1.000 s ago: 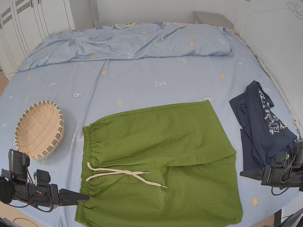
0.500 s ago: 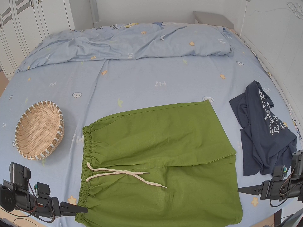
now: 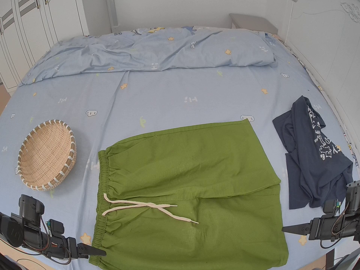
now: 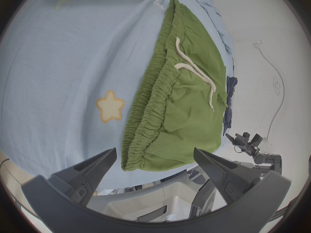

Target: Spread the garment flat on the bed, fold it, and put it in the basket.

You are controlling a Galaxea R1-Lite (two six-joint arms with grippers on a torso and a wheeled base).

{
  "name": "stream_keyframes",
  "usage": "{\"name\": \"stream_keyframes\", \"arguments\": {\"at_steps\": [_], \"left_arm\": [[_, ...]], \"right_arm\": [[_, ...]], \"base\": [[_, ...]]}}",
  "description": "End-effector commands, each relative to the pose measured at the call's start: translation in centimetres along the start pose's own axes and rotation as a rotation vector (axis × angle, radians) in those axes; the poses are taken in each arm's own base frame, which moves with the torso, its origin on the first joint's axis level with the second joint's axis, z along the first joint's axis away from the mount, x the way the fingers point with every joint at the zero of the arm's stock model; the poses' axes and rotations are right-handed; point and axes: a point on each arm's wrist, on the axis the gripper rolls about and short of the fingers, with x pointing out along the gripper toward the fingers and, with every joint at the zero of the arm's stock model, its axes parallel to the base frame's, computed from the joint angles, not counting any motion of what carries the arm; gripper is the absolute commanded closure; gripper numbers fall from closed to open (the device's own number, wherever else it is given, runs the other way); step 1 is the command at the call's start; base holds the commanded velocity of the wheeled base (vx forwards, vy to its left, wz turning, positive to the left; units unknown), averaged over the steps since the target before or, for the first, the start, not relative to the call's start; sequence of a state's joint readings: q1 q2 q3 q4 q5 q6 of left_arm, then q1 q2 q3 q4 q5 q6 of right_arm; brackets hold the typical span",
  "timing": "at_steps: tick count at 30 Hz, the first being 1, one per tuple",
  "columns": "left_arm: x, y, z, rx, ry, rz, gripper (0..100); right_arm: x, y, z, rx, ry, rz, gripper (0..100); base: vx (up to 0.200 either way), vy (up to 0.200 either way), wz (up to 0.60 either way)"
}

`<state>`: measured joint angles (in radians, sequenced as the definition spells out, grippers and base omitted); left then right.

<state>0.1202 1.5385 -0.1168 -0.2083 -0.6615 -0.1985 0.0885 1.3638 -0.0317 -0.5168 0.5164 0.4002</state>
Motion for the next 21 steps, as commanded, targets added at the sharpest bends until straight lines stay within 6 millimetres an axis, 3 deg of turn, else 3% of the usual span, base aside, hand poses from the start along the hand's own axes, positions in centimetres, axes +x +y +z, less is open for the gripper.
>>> {"name": "stream_keyframes", "arguments": {"at_steps": [1, 16, 17, 21], "left_arm": [[1.4, 0.6, 0.3, -0.025, 0.084, 0.009, 0], [3.2, -0.7, 0.8, -0.020, 0.123, -0.025, 0], [3.2, -0.6, 0.8, -0.022, 0.126, -0.024, 100], [3.0, -0.5, 0.8, -0.028, 0.116, -0.023, 100]], "right_arm": [[0.0, 0.0, -0.1, 0.003, 0.002, 0.000, 0], [0.1, 0.1, -0.1, 0.004, 0.010, 0.011, 0], [0.1, 0.1, -0.1, 0.003, 0.010, 0.011, 0], [0.1, 0.0, -0.2, 0.007, 0.017, 0.008, 0]], "base": [[0.000, 0.000, 0.00], [0.000, 0.000, 0.00], [0.000, 0.000, 0.00], [0.000, 0.000, 0.00]]}}
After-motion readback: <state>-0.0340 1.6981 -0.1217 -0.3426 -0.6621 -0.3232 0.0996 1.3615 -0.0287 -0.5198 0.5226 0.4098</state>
